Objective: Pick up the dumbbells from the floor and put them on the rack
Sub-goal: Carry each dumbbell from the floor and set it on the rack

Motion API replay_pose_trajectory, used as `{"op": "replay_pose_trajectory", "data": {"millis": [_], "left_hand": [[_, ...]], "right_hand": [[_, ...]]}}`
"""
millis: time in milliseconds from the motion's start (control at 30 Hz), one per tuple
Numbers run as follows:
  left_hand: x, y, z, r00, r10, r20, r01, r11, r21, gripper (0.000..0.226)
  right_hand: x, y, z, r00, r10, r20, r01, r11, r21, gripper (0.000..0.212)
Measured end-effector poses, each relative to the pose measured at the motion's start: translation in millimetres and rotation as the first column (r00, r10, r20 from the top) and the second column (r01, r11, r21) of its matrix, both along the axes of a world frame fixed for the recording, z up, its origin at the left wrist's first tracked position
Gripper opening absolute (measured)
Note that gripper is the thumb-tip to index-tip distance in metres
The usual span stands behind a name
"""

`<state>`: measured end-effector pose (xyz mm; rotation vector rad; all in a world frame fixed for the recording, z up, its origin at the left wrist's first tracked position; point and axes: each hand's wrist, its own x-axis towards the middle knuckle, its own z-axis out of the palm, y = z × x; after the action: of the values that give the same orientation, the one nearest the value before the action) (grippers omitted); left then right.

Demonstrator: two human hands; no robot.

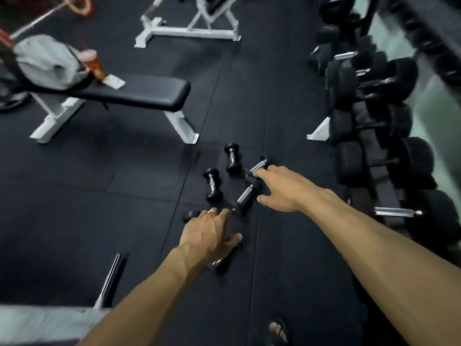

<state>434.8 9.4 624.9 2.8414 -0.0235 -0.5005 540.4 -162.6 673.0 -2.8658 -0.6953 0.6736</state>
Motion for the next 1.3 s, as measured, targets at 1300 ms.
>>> {"op": "replay_pose_trajectory", "data": {"millis": [1300], "left_hand": [[41,69,-624,0.918,0.058,-0.391,-0.093,0.993,-0.071,0.064]], "right_hand": [[45,65,-664,0.912,-0.199,-0.36,0.265,0.954,0.143,0.068]]}}
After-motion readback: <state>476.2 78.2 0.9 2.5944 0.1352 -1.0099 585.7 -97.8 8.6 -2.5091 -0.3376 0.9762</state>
